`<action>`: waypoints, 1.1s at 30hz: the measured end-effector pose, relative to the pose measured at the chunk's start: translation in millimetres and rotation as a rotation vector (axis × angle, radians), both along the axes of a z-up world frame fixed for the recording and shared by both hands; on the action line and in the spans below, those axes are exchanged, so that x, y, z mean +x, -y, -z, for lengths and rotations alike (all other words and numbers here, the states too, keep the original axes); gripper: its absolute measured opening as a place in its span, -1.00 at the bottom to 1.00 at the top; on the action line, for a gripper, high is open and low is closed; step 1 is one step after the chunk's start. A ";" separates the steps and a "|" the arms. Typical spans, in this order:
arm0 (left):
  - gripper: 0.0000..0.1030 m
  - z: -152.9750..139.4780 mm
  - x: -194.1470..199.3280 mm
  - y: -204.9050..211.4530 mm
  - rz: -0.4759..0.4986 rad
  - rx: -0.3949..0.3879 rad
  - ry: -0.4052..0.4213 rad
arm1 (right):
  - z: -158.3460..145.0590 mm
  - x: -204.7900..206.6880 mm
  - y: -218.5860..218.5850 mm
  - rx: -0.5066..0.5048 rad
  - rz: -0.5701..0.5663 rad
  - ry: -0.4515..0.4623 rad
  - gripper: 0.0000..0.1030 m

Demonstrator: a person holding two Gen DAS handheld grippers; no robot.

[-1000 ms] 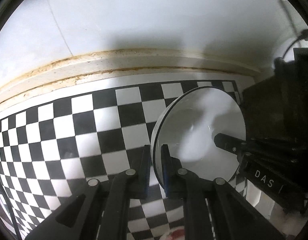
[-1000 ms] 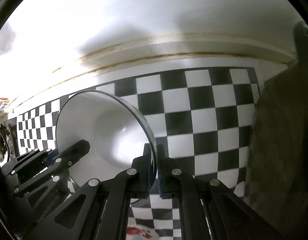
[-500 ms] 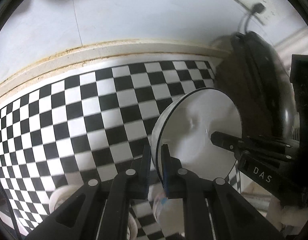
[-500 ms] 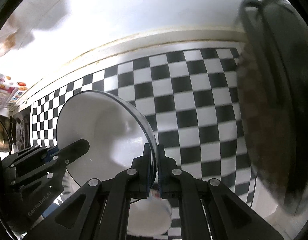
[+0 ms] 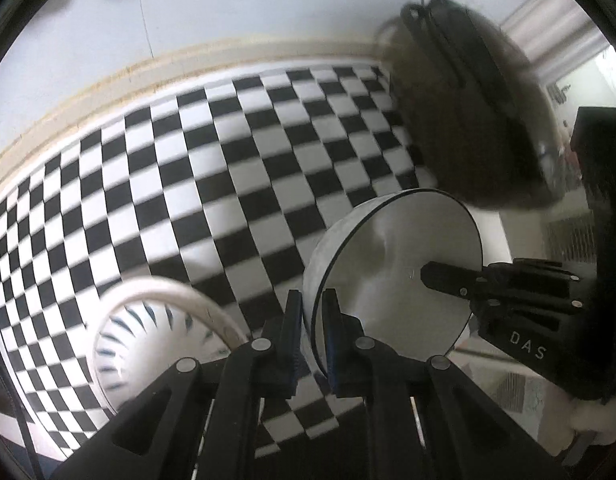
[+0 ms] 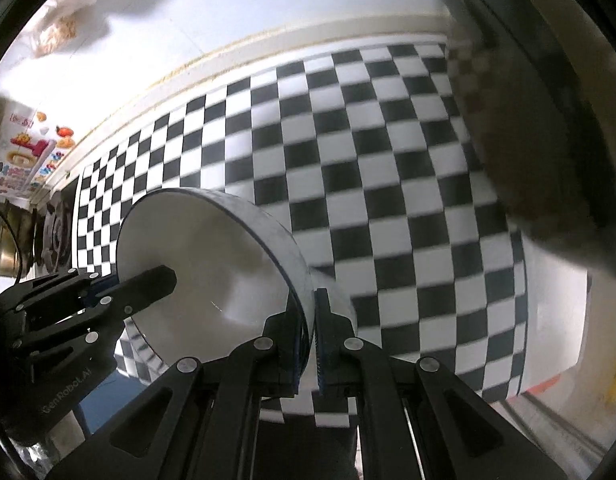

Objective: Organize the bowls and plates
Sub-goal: 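Lower the white bowl into the bowl stack beside the plates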

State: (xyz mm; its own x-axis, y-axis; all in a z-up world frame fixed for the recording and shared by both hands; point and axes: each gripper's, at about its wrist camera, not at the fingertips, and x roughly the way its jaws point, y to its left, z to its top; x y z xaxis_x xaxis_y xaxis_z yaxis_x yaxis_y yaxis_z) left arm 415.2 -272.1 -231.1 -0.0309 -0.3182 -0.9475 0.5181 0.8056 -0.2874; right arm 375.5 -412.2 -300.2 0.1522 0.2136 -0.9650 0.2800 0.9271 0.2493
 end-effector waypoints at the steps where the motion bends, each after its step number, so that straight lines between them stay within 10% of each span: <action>1: -0.84 7.2 -4.7 -2.0 -0.005 0.002 -0.025 | 7.1 -5.7 -1.5 0.004 -0.002 -0.015 -0.87; 14: -0.84 54.8 -25.1 14.7 0.032 0.104 -0.131 | 74.8 -20.2 5.0 0.080 0.023 -0.187 -0.87; 33: -0.84 71.5 -25.8 33.6 0.065 0.226 -0.126 | 86.6 -7.7 -5.6 0.019 0.006 -0.302 -0.79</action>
